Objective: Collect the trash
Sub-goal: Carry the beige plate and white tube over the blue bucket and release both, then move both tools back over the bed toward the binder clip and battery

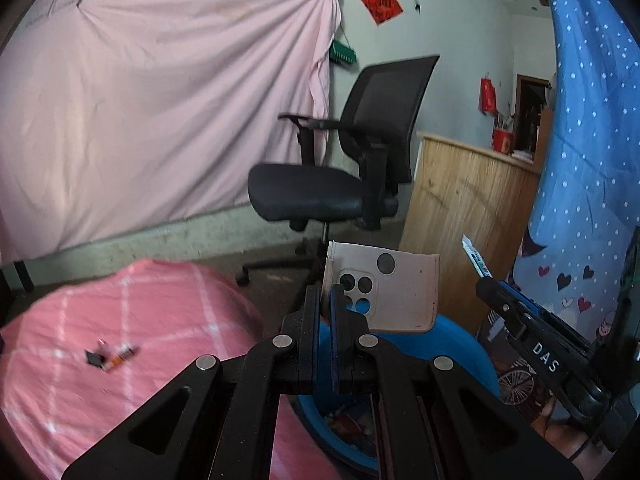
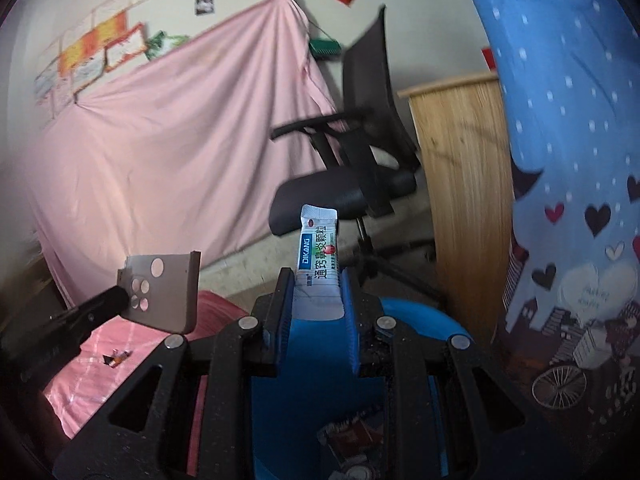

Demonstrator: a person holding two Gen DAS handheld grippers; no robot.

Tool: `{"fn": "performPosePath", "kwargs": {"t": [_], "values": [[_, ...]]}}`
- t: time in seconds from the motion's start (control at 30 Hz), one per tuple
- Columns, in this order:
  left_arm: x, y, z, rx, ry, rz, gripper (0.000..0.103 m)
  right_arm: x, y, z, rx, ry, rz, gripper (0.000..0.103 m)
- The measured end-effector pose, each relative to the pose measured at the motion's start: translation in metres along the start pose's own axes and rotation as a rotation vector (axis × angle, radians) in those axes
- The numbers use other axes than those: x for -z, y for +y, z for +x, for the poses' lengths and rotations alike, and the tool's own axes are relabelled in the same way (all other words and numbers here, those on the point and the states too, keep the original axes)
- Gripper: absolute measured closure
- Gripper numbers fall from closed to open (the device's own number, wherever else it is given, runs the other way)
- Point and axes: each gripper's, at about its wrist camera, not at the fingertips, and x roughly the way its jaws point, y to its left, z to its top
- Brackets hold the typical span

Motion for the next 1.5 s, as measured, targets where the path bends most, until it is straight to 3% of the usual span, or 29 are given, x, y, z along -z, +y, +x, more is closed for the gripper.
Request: {"fn": "performPosePath", "kwargs": {"t": [0.5, 0.7, 0.9, 1.33, 1.4, 1.47, 1.5], "values": [[0.025, 0.004, 0.040, 0.056, 0.194, -0.081, 0.099, 0.007, -0.016, 0.015, 0.048, 0.108, 0.057, 0.050], [0.032, -0.002, 0.047, 0.071, 0.247, -0.051, 0.095, 0.008, -0.017, 0.017, 0.059, 0.121, 0.060, 0.050], [0.032, 0.006, 0.042, 0.061, 0.237, -0.067, 0.093, 0.006, -0.014, 0.019, 0.058, 0.117, 0.042, 0.048], [0.016, 0.043, 0.003, -0.033, 0.109, -0.105, 0.092, -0.001, 0.006, 0.008, 0.029, 0.018, -0.049, 0.036], [0.014, 0.049, -0.006, -0.048, 0.086, -0.100, 0.086, -0.002, 0.013, 0.006, 0.016, 0.003, -0.062, 0.032], [0.010, 0.056, -0.016, -0.065, 0.053, -0.108, 0.067, -0.004, 0.020, 0.005, 0.007, -0.011, -0.070, 0.027], [0.009, 0.061, -0.022, -0.077, 0.031, -0.118, 0.062, -0.005, 0.026, 0.004, 0.000, -0.025, -0.074, 0.021]]}}
